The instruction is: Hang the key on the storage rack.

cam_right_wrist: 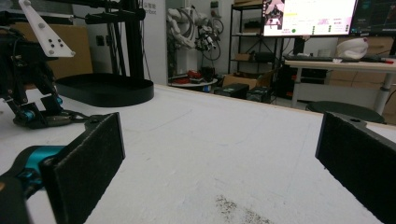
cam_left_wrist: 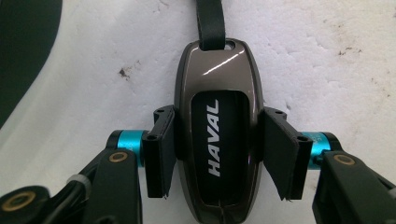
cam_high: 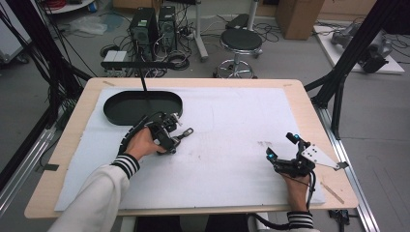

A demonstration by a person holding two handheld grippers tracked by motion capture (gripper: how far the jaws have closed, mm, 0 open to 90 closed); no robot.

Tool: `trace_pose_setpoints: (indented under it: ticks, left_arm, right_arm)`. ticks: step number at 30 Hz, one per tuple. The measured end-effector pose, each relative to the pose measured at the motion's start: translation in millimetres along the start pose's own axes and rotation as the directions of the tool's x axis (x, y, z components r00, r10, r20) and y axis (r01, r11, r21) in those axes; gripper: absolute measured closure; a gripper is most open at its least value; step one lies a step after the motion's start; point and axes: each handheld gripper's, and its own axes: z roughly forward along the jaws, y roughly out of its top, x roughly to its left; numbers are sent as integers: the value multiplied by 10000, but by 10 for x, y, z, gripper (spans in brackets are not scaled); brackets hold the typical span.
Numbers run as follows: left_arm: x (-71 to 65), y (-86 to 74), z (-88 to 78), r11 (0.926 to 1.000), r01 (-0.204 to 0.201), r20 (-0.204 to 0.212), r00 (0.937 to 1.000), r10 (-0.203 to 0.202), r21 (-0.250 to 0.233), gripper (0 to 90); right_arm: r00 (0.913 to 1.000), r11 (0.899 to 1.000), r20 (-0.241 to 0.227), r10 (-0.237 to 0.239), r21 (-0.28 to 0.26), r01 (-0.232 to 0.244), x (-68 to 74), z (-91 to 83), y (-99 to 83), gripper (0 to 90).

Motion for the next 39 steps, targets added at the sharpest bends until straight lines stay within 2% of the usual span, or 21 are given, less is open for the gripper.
trace_pose_setpoints:
  ticks: [5, 8, 10, 13, 14, 18, 21, 22, 23, 24, 25, 27, 29, 30, 32, 34, 37, 38, 39]
  left_arm:
    - [2, -9, -13, 9999, -95, -31, 9999, 95, -120, 488]
    - [14, -18, -40, 9992, 98, 284, 9996, -87, -385, 489]
    - [14, -28, -91, 9977, 52, 213, 9998, -38, -675, 488]
    - [34, -58, -190, 9921, 30, 254, 9997, 2, -1253, 487]
    - [32, -70, -217, 9892, 138, 249, 9996, -103, -1462, 488]
    - [85, -139, -375, 9730, 271, 273, 9994, -214, -2294, 487]
    - [144, -222, -488, 9516, 482, 260, 9988, -423, -3035, 488]
    - [159, -243, -513, 9468, 484, 217, 9988, -437, -3182, 488]
    - [180, -276, -558, 9386, 513, 98, 9987, -510, -3412, 487]
    - [195, -297, -587, 9344, 528, 37, 9985, -551, -3522, 487]
    - [218, -329, -633, 9254, 604, -48, 9977, -671, -3741, 487]
    - [238, -371, -699, 9125, 514, -370, 9967, -727, -4058, 488]
    - [269, -421, -765, 8980, 577, -501, 9948, -882, -4362, 488]
    - [281, -437, -785, 8953, 532, -567, 9946, -871, -4423, 488]
    - [310, -478, -830, 8840, 667, -555, 9930, -1040, -4628, 487]
    - [337, -520, -876, 8684, 644, -721, 9908, -1144, -4917, 487]
    - [375, -580, -957, 8373, 571, -1178, 9826, -1435, -5437, 487]
    - [404, -620, -1007, 8140, 399, -1481, 9770, -1533, -5795, 487]
    - [404, -620, -1007, 8140, 399, -1481, 9770, -1533, -5795, 487]
  right_arm:
    - [10000, 10000, 9, 0, 11, 0, 0, -1, 0, 2]
    - [10000, 10000, 10, 6, 13, -6, 0, -1, 0, 2]
    - [10000, 10000, -2, 14, 1, -14, 0, 0, 0, 2]
    - [10000, 10000, 7, -1, 7, 1, 0, -1, 0, 2]
    - [10000, 10000, 11, 4, 11, -4, 0, -1, 0, 2]
    - [10000, 10000, 9, 37, 15, -37, 1, -1, 0, 2]
    - [10000, 10000, 12, -4, 9, 4, 0, -1, 0, 2]
    - [10000, 10000, 12, -4, 9, 4, 0, -1, 0, 2]
    - [10000, 10000, 5, 4, 0, -4, 1, 0, 0, 2]
    - [10000, 10000, 5, 4, 0, -4, 1, 0, 0, 2]
    - [10000, 10000, 5, -6, 14, 6, 1, -2, 1, 2]
    - [10000, 10000, 21, -31, -18, 31, -1, 1, 1, 2]
    - [10000, 10000, 10, -24, -32, 24, 0, 2, 1, 2]
    - [10000, 10000, 10, -24, -32, 24, 0, 2, 1, 2]
    - [10000, 10000, 12, 7, -1, -7, 3, -1, 0, 2]
    - [10000, 10000, 10, 10, -14, -10, 4, 0, 0, 2]
    - [10000, 10000, 8, 13, -15, -13, 4, -1, 0, 2]
    - [10000, 10000, 13, 0, -10, 0, 2, -1, 0, 2]
    - [10000, 10000, 10, -3, -8, 3, 3, -1, 0, 2]
